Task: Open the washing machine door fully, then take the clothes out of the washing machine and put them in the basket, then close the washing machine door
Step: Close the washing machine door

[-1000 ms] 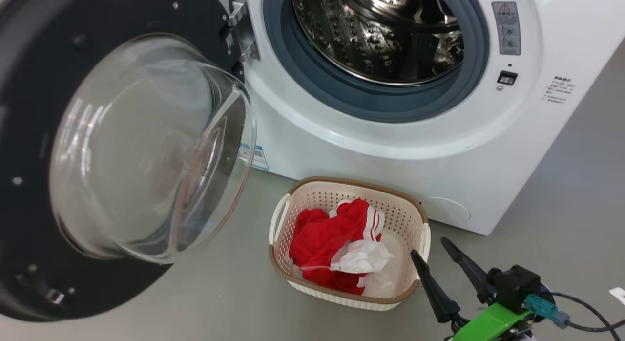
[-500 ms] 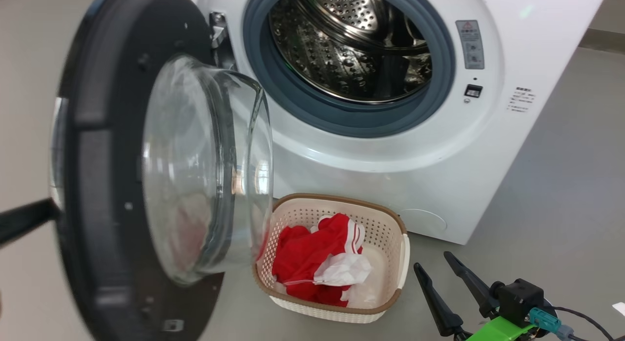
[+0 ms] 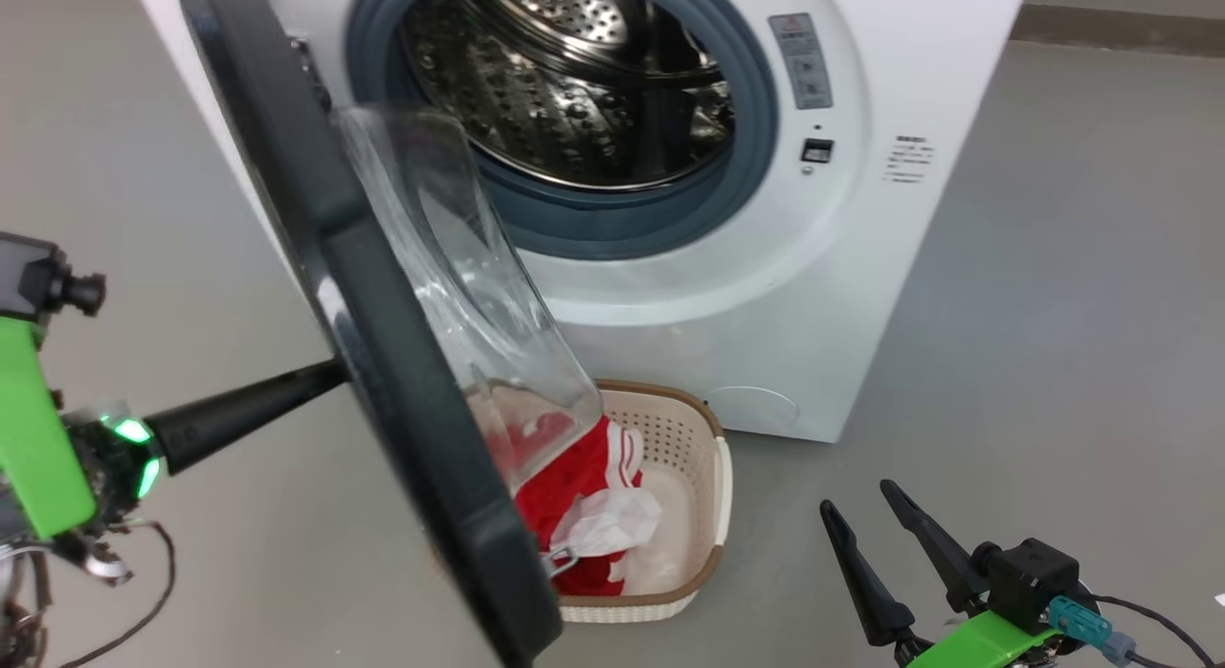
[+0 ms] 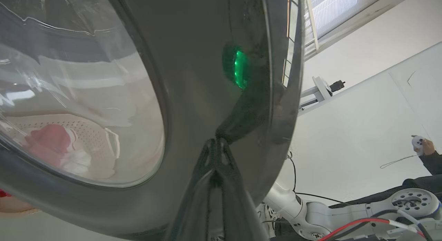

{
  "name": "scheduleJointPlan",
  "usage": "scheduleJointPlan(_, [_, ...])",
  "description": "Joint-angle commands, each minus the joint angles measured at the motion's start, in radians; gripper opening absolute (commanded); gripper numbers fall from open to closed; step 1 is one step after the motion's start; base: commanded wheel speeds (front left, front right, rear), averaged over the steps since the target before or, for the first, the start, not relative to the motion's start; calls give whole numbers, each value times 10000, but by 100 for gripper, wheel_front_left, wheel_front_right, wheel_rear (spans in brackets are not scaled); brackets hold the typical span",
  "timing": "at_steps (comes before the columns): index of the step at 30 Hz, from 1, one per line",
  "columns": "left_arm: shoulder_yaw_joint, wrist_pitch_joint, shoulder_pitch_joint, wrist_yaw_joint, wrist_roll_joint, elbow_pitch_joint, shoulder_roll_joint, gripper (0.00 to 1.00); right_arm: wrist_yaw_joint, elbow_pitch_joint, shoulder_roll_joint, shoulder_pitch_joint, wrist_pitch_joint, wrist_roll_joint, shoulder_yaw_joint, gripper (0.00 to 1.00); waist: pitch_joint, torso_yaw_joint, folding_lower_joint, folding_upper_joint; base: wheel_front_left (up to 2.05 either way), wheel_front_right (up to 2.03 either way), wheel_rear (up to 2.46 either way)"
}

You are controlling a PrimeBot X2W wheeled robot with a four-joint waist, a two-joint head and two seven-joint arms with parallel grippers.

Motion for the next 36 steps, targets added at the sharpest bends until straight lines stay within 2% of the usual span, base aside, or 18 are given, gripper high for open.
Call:
scheduleJointPlan(1, [415, -125, -677, -34, 147, -366, 206, 0, 16, -287, 26, -127, -49, -118, 124, 100, 201, -456, 0, 0, 0, 0, 0])
scheduleJointPlan(8, [259, -716, -1314, -34, 642, -327, -612, 0, 16, -337, 225, -243, -49, -222, 62, 100, 589, -1131, 0, 0, 0, 0, 0])
scheduleJointPlan(12, [214, -969, -1692, -34, 823, -201, -825, 0, 16, -393, 355, -413, -49, -308, 72, 100, 883, -1583, 0, 0, 0, 0, 0])
scheduleJointPlan(27, [570, -1925, -2823, -34, 1219, 831, -361, 0, 16, -628, 902, -727, -49, -586, -226, 100, 1965, -3249, 0, 0, 0, 0, 0])
scheduleJointPlan(36, [604, -2653, -3409, -35, 1453, 1252, -41, 0, 16, -749, 1101, -959, -49, -628, -230, 100, 2342, -3863, 0, 0, 0, 0, 0])
